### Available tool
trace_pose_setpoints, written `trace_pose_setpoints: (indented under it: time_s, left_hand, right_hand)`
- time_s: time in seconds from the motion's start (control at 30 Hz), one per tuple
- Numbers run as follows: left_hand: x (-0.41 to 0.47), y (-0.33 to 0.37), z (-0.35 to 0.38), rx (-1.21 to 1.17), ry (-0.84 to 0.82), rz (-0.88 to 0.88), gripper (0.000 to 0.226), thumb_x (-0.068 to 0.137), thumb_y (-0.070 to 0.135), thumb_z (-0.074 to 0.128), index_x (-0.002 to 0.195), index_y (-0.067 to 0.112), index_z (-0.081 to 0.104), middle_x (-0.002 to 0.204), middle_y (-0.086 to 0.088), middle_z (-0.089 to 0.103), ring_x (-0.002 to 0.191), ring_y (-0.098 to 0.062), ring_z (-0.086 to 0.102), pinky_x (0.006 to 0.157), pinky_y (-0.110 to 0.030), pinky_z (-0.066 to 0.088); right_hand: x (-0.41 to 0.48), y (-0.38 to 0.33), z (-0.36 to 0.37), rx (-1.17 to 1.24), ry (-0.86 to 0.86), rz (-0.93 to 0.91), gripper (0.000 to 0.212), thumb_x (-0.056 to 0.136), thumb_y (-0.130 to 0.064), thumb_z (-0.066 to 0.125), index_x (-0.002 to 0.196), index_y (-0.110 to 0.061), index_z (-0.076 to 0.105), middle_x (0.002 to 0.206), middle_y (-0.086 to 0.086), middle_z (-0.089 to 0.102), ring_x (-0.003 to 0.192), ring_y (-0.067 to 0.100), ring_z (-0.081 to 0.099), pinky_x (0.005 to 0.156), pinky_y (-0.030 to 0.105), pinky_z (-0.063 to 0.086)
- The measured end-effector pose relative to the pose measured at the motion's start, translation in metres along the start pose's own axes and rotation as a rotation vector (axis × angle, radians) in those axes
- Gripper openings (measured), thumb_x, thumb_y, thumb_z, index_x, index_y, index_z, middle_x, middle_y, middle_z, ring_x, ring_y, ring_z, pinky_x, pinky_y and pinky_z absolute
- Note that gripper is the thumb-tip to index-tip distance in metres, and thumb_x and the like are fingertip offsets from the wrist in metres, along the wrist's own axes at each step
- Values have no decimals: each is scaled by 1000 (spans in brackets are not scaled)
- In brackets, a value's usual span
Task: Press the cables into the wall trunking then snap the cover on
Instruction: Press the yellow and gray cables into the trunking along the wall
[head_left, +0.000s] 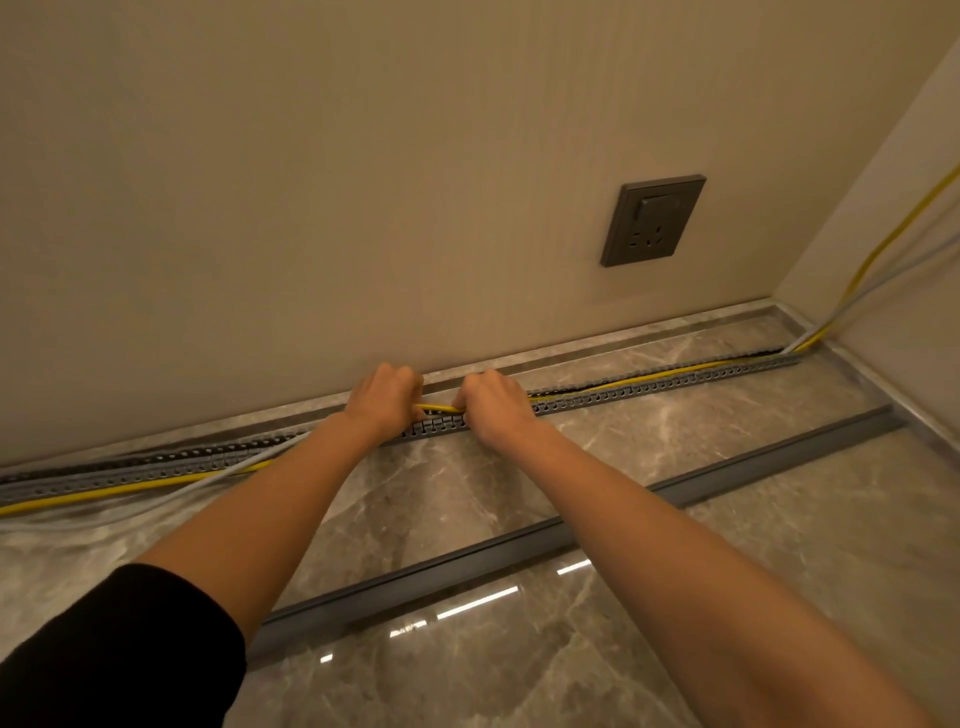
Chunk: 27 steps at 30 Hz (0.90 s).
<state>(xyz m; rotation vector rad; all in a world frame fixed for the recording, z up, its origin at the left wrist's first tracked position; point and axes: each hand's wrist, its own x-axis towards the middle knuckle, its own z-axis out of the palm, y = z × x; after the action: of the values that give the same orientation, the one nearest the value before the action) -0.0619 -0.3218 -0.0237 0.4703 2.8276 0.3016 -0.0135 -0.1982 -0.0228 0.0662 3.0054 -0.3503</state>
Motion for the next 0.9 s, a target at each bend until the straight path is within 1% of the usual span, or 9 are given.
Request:
trace_pose_setpoints:
  time_s: [0.07,0.13,0.3,0.43,0.53,0.67,0.77,0.83,0.9]
  left_hand:
    - [1,-5,-4,-67,-20,-20,15,84,8,67,98,2,68,109,-20,66,102,-33,61,85,-37,49]
    - [0,-7,-6,-86,-25,-34,16,83,7,67,98,-1,69,108,-21,66,102,-33,61,86,-37,50]
    - [-4,-5,2,-36,17,-23,17,88,4,58,101,-5,64,110,-25,63,101,-38,60,84,-42,50]
    - [-8,-5,13,-102,84,-27,16,88,5,55,100,-1,64,108,-24,62,101,-39,58,83,-41,49]
    - [-11,-10,17,-203,109,-37,13,86,11,61,97,5,67,106,-21,64,100,-35,59,83,-40,48]
    - [-14,-20,14,-308,93,-33,14,85,19,67,92,8,70,97,-16,71,92,-30,63,77,-37,50]
    - [-17,-23,14,-304,118,-59,16,86,23,66,90,9,70,97,-15,71,94,-31,63,75,-34,48]
    - [-19,-23,14,-305,133,-98,18,86,24,66,90,7,70,99,-18,70,95,-33,63,75,-35,48]
    - [-19,-20,13,-301,130,-129,22,86,25,65,93,5,70,102,-20,69,97,-35,63,77,-37,49]
  right_hand:
    - [-1,-1,0,8,-1,1,29,94,-8,49,119,-8,63,117,17,63,109,33,59,91,38,48]
    - [-1,0,-1,16,-7,4,28,94,-9,49,118,-7,64,116,17,64,107,32,60,90,38,48]
    - [-2,1,-1,5,-16,-2,28,93,-8,49,115,-8,66,113,16,64,105,33,60,86,38,48]
    - [-2,2,1,-15,-13,-58,28,90,-3,49,109,-11,69,106,16,67,100,34,61,80,38,48]
    - [-3,3,6,-8,-37,-126,32,88,-1,48,108,-14,69,104,17,68,99,35,61,77,37,48]
    - [-5,8,6,-93,-51,-177,37,94,-7,42,122,-21,61,114,14,64,106,34,58,86,39,47]
    - [-7,8,7,-196,-59,-199,38,97,-10,39,133,-17,50,122,14,58,113,33,54,91,41,45]
    - [-10,4,11,-227,-36,-198,38,97,-11,39,134,-13,47,123,15,57,114,33,53,91,41,45]
    - [-10,1,16,-177,-22,-163,34,97,-17,38,128,-12,53,122,16,59,113,34,53,91,41,45]
